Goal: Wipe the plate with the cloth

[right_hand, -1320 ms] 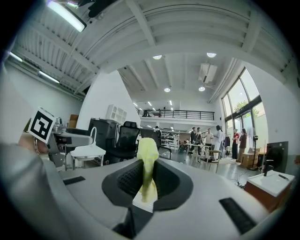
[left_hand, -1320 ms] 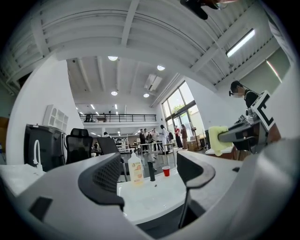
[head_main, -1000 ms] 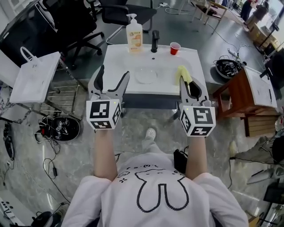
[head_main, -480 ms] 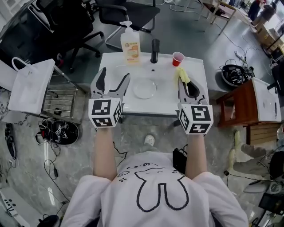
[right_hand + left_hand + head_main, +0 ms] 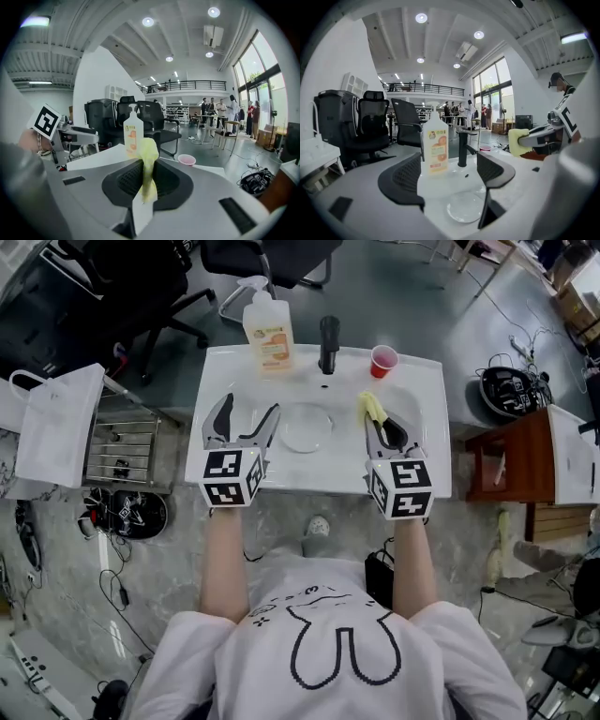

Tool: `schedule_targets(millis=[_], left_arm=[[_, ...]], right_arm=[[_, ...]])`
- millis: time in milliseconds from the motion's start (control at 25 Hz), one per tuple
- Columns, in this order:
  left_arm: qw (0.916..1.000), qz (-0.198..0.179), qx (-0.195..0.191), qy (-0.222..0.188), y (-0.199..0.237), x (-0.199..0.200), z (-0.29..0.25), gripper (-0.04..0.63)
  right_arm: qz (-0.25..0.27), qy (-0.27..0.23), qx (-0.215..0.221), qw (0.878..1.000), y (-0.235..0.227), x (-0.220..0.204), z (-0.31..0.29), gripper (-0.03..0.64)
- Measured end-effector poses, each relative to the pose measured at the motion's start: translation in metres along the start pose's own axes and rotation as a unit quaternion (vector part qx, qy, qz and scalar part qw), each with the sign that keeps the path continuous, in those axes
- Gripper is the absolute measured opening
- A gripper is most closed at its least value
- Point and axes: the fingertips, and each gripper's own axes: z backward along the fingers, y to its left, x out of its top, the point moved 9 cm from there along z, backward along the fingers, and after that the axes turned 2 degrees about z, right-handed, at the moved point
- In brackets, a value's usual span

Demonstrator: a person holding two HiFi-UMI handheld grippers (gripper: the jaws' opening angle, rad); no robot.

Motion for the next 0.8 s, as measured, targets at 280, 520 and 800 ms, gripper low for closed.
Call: schedule_targets(millis=[280, 520, 800], left_arm=[[0.9976, 0.033, -0.013, 0.059, 0.005, -0.046, -0.024, 0.379], [0.9928, 0.059, -0.027, 0.101, 0.021, -0.071, -0.041, 0.377], [0.9790, 0.091, -0.048, 0.176, 0.042, -0.098, -0.066, 0.377]], right_arm=[[-0.009, 0.060, 0.015, 0.998, 0.006, -0.036, -0.026, 0.051], [-0.025, 0.107, 0.016, 0.994, 0.013, -0.056, -0.048, 0.052], [-0.040, 0.167, 0.036, 0.984, 0.020, -0.074, -0.084, 0.052]])
